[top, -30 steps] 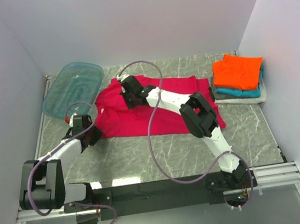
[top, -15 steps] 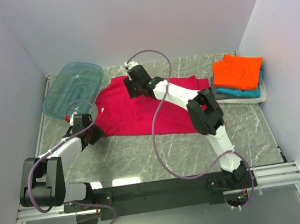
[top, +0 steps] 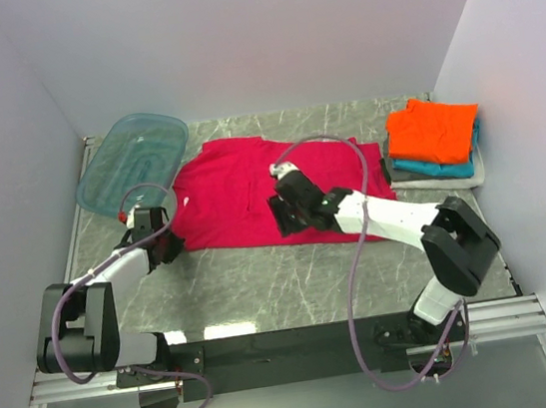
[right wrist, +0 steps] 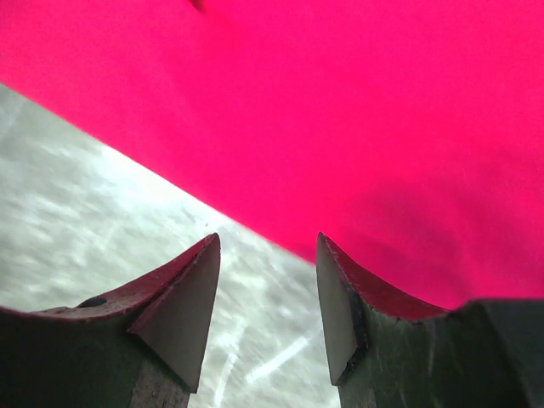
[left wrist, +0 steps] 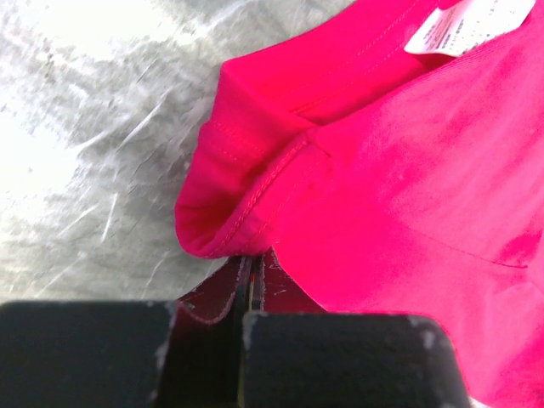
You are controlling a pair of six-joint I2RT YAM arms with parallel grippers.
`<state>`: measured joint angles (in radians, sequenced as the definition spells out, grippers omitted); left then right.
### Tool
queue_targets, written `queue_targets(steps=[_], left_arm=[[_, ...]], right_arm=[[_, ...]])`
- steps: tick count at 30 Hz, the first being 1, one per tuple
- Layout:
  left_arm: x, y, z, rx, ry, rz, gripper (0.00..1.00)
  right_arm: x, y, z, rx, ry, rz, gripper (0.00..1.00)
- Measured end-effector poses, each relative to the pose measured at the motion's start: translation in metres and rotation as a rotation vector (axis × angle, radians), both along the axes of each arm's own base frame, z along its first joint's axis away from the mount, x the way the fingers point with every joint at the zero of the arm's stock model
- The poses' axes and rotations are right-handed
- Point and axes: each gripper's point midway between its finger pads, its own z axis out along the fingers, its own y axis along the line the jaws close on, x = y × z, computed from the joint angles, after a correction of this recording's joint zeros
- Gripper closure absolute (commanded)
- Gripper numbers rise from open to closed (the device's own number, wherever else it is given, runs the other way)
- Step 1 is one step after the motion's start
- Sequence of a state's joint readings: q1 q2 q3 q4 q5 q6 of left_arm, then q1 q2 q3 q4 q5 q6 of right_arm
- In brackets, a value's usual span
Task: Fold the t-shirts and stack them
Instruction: Fold the tshirt
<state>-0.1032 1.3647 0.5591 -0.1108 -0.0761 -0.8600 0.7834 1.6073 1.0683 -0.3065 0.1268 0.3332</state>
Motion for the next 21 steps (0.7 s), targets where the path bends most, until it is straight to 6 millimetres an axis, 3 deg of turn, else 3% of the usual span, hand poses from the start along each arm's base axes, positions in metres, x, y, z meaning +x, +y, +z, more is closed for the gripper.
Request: queue_targets(steps=[4,8,13,21], left_arm=[[-0.012,0.002,0.000,0.003,0.012,0.001,0.99],[-0.031,0.007,0.001,0.016,0.034,0.012,0.99],[-0.049,0.015,0.013,0.019,0.010,0.039,0.99],[-0.056,0.019,0.035,0.005,-0.054,0.087,0.99]], right_arm=[[-0.020,-0.031,-0.021,-0.056,0.035,-0.053,0.43],[-0.027,-0.052,-0.032,-0.103,0.057,-0.115,0.43],[-0.026,-0.079,-0.028,-0.132,0.047,-0.211,0.41],[-0.019,-0.135,-0.022,-0.128,0.052,-0.424,0.39]])
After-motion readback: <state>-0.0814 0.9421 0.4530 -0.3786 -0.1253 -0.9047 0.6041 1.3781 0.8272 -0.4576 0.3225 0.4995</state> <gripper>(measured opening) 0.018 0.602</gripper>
